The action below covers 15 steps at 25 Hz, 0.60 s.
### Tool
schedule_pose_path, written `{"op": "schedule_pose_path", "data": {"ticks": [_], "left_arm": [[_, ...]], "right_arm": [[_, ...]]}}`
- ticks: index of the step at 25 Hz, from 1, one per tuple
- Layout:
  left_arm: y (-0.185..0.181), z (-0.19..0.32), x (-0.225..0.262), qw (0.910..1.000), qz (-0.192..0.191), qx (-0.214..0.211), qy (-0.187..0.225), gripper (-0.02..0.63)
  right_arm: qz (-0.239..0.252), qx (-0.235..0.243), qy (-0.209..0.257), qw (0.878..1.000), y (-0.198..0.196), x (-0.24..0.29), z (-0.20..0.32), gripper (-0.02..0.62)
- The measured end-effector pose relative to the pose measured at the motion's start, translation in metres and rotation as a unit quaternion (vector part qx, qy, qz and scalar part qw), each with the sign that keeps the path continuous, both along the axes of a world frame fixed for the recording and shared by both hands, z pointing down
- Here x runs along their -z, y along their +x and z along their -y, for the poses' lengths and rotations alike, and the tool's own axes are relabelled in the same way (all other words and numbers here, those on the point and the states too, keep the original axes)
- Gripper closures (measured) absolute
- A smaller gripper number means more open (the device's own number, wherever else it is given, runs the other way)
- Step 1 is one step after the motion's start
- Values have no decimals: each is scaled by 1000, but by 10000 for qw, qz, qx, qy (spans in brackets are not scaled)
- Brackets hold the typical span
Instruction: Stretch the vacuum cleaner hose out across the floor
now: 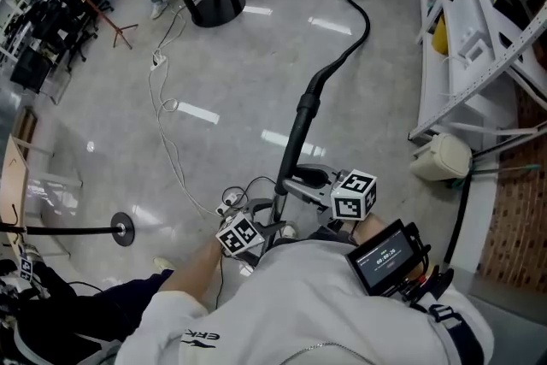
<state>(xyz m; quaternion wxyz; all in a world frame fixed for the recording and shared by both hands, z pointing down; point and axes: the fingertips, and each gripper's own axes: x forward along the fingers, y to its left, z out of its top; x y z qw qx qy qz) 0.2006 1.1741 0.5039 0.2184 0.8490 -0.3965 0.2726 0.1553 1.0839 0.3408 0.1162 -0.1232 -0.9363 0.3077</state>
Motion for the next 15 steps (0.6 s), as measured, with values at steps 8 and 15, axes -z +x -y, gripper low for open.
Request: {"op": "schedule_pose_path", "data": {"ticks": [8,15], "left_arm": [[-14,5,49,9979,-112,-201,608,373],[-9,18,84,9934,-589,-240,958,348]], "right_arm": [[-42,-291,0,9996,1,7,-14,443],[-17,-333,42,9994,6,13,-31,444]]}}
